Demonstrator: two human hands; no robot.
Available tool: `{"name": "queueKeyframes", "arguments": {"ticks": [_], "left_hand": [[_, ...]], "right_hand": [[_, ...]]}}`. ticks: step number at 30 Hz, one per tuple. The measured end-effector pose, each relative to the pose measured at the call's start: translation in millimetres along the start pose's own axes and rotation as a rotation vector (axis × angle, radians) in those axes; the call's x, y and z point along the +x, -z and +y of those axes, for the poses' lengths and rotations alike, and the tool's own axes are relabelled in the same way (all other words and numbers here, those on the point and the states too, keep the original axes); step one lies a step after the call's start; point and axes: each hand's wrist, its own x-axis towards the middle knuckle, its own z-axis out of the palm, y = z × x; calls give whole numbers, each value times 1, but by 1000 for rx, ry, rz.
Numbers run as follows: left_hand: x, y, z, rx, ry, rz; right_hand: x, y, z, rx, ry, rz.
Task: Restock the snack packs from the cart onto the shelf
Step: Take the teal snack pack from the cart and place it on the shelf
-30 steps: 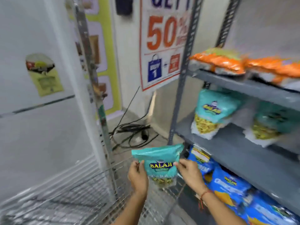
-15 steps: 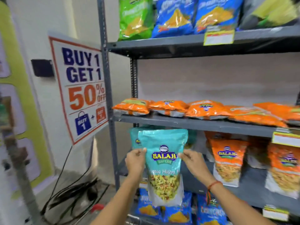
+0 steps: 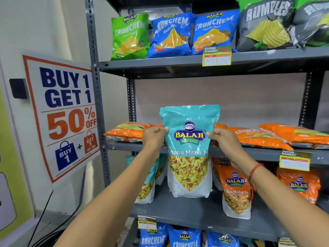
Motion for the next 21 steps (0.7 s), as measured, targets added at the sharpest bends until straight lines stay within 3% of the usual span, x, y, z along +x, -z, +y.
{"name": "queueKeyframes", "arguments": {"ticks": [7, 11, 16, 21], "left_hand": [[5, -3, -15, 15, 6, 7], [6, 4, -38, 139, 3, 9], [13, 16, -108, 330, 101, -18], [29, 3, -192, 324, 216, -35]], "right_hand": [[-1, -5, 19, 59, -53, -36], [-1, -13, 50, 96, -138, -127], [-14, -33, 116, 39, -297, -212], [-26, -54, 180, -92, -383, -216]]}}
